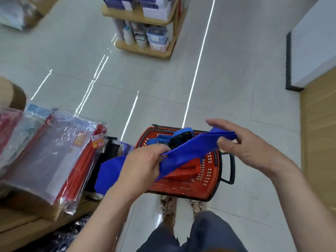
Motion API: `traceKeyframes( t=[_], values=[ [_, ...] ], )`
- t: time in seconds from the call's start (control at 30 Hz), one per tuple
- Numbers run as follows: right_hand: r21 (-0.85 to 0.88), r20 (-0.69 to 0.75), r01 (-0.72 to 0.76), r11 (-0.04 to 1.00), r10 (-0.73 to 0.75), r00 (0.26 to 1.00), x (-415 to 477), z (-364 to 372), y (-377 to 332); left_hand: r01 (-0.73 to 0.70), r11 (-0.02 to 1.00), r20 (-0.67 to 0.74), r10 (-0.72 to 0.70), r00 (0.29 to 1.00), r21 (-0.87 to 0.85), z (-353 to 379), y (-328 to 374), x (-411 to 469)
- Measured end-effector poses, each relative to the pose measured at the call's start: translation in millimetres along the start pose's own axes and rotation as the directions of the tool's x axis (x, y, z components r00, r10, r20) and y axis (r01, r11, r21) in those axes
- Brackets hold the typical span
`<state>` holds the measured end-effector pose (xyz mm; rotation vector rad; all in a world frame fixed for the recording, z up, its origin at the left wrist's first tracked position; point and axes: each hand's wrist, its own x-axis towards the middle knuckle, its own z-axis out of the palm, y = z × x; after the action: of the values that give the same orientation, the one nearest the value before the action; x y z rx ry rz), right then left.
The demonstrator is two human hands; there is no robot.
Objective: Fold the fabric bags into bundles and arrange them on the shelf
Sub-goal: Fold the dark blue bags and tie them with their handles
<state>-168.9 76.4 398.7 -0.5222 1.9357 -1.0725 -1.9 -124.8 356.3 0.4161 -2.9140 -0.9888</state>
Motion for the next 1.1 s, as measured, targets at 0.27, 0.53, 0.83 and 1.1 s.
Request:
traceKeyframes(
  t=[0.27, 0.53, 0.83, 1.1],
  values=[
    [-0.153, -0.124, 0.178, 0.972, -0.197, 0.972, 6, -2, -40, 0.608, 0.773, -0.058, -0.625, 0.778, -0.178, -73, 6, -104],
    [0.058, 0.116, 0.246, 0.967, -0.252, 0.961, 3, 14, -76, 0.174, 0.292, -0.196, -0.884, 0.424, -0.940, -36, 50, -258],
    [-0.375, 0.400, 0.612, 0.696, -0.474, 0.785, -25, 115, -124, 0.587, 0.443, -0.614, -0.780, -0.120, -0.678, -50, 109, -376],
    [-0.291, 0.696, 0.769, 0.570, -0.425, 0.578, -111, 228, -162, 0.868, 0.118, -0.696, -0.653, -0.298, -0.482, -53, 163, -527]
  ],
)
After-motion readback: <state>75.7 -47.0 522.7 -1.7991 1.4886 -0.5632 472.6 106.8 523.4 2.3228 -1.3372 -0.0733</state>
